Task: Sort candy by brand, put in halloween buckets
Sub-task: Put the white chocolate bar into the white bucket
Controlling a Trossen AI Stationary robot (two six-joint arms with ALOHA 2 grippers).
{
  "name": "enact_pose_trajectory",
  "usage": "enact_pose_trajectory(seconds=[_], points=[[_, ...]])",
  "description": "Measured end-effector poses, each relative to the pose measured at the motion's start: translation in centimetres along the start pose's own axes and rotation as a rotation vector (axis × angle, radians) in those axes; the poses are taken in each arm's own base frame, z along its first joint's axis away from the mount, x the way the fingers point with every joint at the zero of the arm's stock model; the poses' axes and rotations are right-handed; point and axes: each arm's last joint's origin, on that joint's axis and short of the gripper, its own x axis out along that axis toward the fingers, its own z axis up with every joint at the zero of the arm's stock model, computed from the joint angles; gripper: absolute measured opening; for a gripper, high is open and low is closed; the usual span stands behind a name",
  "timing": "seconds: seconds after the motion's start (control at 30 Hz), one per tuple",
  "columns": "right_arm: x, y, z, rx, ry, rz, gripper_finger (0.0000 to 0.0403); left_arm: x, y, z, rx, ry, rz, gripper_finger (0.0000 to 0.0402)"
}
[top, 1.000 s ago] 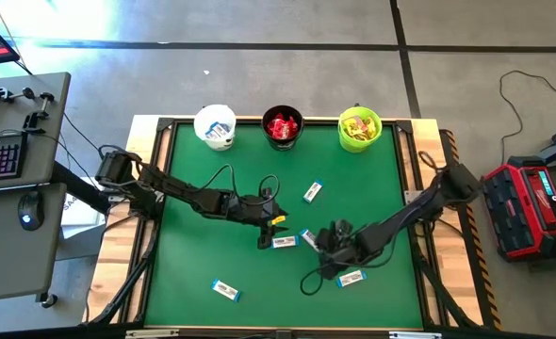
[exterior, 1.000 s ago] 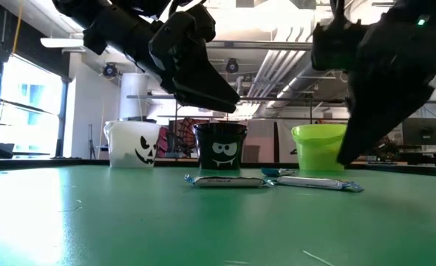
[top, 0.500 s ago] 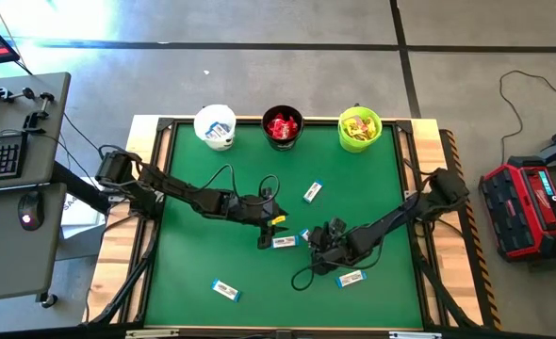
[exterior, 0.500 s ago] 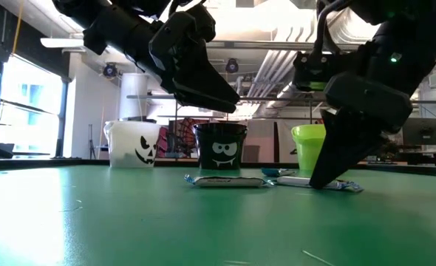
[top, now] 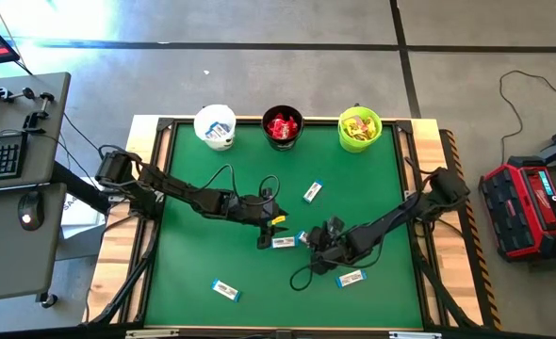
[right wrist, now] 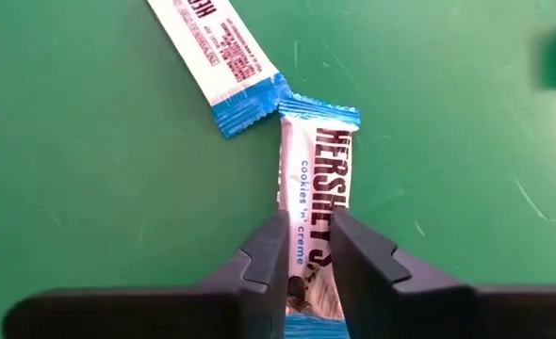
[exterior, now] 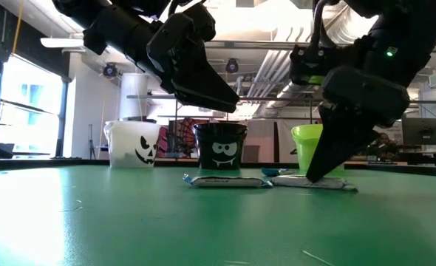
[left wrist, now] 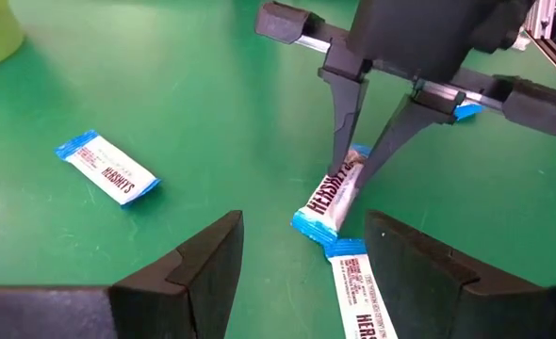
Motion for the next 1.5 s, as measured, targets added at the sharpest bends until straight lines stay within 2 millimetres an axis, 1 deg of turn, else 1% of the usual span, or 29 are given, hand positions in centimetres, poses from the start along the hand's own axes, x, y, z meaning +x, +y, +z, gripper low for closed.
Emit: enact_pose_trajectory(seconds=[0.17,0.43,0.53,0.6,0.7,0.9,0.97,1.03,1.13,1.23,1.33,1.5], points=[[-0.4,0.2,0.4,-0.023,-0.002,0.014,0.0057,0.0,0.0,0.0,0.011,0.001,-0.002,0.0211],[-0.6,0.2,-0.1,-0.054,0.037,0.003,0.0050,0.0,0.0,-0.1,0.022,0.005,-0.002,0.0211],[-0.9,0.4,-0.8,-0.104,0.069,0.002,0.0055,0.0,0.0,-0.1,0.022,0.008,-0.001,0.0211],[-1.1,0.3,-1.2,-0.123,0.095,-0.007,0.0071,0.0,0.0,-0.1,0.022,0.009,-0.001,0.0211],[-1.4,0.3,-1.5,-0.136,0.118,-0.027,0.0111,0.0,0.0,-0.1,0.022,0.010,-0.001,0.0211],[-2.1,0.7,-0.8,-0.132,0.109,-0.047,0.0205,0.0,0.0,-0.1,0.021,0.011,-0.017,0.0211],[-2.0,0.4,-0.8,-0.123,0.120,-0.063,0.0226,0.3,-0.2,-0.3,0.021,0.016,-0.055,0.0211],[-1.9,0.1,-0.8,-0.119,0.139,-0.089,0.0237,1.0,-0.3,-1.0,0.027,0.039,-0.079,0.0211],[-1.9,-0.3,-0.9,-0.129,0.156,-0.116,0.0239,2.4,-0.4,-2.5,0.052,0.079,-0.092,0.0211],[-1.6,-0.4,-0.7,-0.138,0.179,-0.098,0.0230,3.5,-0.3,-3.2,0.048,0.094,-0.089,0.0211],[-1.4,-0.5,-0.5,-0.144,0.196,-0.078,0.0211,4.1,0.1,-3.1,-0.007,0.131,-0.108,0.0211],[-1.0,-0.6,0.1,-0.156,0.187,-0.041,0.0166,4.4,1.5,-2.0,-0.192,0.199,-0.182,0.0211]])
